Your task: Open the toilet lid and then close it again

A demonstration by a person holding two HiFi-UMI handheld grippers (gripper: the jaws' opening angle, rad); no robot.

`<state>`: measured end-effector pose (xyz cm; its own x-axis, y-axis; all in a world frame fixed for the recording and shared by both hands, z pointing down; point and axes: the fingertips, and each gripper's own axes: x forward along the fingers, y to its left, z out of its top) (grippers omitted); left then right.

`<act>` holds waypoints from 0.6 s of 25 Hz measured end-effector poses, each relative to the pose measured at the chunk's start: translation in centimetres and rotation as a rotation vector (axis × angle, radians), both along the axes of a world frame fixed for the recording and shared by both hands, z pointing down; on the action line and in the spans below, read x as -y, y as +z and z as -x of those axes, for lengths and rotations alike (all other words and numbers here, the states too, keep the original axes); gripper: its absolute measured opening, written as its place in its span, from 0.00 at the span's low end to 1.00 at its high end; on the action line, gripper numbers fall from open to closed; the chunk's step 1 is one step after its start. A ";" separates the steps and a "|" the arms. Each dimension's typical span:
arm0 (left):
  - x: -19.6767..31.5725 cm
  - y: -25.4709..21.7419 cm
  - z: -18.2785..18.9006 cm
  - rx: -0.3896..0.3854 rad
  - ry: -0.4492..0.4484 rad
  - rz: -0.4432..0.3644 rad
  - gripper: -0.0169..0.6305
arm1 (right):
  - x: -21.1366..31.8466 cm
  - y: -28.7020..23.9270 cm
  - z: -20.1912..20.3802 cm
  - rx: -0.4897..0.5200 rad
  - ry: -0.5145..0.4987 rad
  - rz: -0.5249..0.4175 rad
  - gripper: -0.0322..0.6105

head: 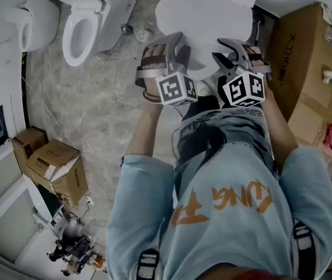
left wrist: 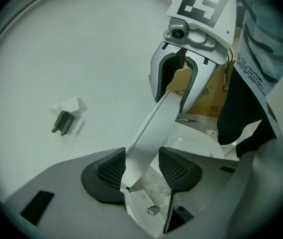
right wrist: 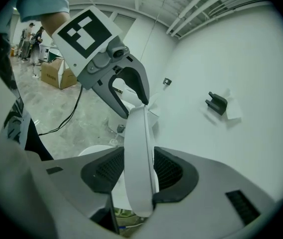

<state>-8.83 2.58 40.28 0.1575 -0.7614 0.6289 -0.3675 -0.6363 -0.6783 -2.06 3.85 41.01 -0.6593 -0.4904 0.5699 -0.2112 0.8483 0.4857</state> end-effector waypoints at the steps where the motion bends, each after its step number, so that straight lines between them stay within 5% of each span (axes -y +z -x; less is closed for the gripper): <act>1: 0.4 -0.6 -0.1 -0.007 0.001 -0.012 0.38 | 0.5 -0.6 -0.1 0.009 0.010 -0.006 0.36; 15: 9.9 -7.5 -3.6 0.002 0.031 -0.135 0.24 | 9.9 -8.4 -3.7 0.148 0.155 -0.102 0.35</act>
<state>-5.23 -7.33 32.76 0.1817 -0.8339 0.5211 -0.3476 -0.5502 -0.7593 1.66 -6.01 32.59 -0.6441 -0.6427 0.4149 -0.4106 0.7481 0.5213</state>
